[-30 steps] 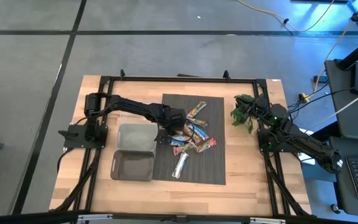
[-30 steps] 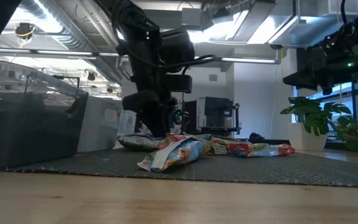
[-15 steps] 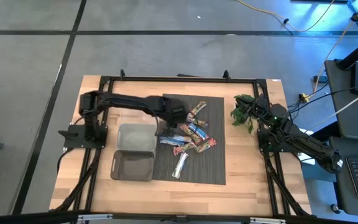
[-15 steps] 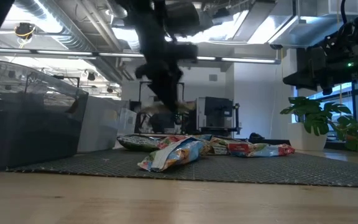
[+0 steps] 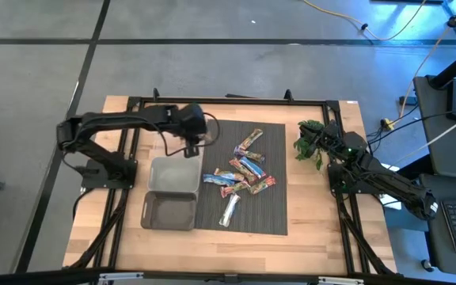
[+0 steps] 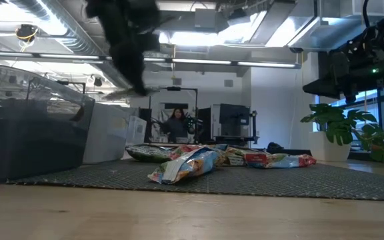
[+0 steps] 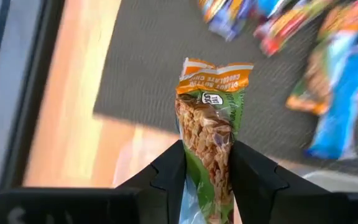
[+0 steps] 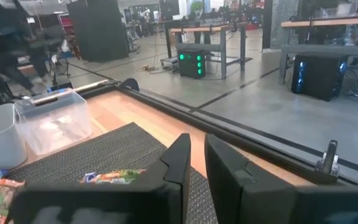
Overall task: Pick and place Granola Bars by type
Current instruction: Put the yellow granola bar into the transparent bin
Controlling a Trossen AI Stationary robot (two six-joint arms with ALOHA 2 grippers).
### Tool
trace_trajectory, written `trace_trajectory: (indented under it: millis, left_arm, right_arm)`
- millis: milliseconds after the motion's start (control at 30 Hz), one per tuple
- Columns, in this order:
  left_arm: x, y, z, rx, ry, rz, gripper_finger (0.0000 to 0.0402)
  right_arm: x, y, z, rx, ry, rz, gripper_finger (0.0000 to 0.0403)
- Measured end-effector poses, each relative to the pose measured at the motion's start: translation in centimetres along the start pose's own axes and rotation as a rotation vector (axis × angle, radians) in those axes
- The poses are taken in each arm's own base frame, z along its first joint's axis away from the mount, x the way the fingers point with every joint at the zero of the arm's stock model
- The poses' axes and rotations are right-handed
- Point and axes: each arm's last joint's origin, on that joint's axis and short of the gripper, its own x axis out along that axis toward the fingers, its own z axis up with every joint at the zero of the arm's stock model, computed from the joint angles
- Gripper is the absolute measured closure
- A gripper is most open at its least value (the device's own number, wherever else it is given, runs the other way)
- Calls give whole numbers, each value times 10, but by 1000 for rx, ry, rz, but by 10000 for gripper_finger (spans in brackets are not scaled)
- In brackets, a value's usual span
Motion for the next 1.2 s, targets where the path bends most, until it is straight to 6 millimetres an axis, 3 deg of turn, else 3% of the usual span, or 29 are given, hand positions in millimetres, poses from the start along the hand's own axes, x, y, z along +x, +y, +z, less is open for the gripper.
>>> trace_trajectory:
  millis: [167, 367, 1200]
  left_arm:
    - [19, 5, -38, -23, 95, 4, 296]
    - [33, 7, -58, -28, 163, 12, 296]
    - [39, 9, -58, -35, 113, 72, 283]
  right_arm:
    - [0, 0, 0, -1, -2, 0, 351]
    - [0, 0, 0, 0, -2, 0, 351]
    - [0, 0, 0, 1, -2, 0, 351]
